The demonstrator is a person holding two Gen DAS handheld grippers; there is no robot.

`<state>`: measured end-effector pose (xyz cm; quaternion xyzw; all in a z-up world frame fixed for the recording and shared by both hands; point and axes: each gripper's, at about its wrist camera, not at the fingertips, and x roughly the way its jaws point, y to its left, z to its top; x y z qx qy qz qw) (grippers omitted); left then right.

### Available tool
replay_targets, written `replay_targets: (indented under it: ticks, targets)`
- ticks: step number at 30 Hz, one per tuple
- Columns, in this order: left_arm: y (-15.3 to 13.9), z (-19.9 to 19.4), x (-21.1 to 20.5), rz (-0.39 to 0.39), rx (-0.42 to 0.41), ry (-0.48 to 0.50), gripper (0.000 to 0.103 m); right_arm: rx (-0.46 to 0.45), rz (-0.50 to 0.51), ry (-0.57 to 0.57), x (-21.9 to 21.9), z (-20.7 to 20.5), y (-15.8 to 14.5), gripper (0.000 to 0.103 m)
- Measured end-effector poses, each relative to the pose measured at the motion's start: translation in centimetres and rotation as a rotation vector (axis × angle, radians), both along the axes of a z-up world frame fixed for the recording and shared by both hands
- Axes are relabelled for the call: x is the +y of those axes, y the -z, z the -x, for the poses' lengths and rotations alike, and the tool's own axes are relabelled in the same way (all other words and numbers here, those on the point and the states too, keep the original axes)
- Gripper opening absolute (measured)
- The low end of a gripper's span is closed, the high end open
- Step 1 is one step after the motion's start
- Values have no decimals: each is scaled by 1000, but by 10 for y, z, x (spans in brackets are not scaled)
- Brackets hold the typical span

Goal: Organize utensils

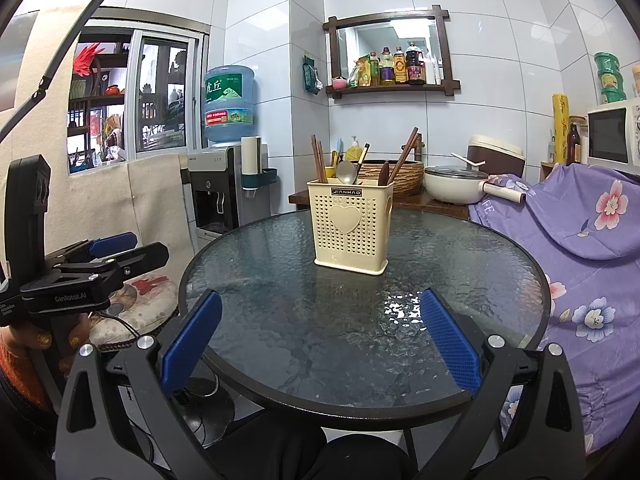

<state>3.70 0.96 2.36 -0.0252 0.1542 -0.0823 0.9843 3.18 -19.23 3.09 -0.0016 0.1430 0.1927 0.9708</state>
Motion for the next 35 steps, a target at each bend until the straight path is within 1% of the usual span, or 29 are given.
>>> replay_targets:
  ticks: [10,15,19,26,30,35]
  targets:
    - [0,0,1,-3,2,1,97,3,0,-2,1,0,1,97]
    - [1,2,3,24,-7,12,97,3,-1,-1,1,0,0,97]
    - [0,2,2,3,-4,4,97,4,-1,-1,1,0,2,97]
    - [0,3,2,16,-10,18,97,4,1,0,2,1,3,97]
    - [0,1,0,-3,4,0,97,4,-1,-1,3,2,5,97]
    - [1,1,0,-5,8,-1,97,5,-1,-1,4,2,7,97]
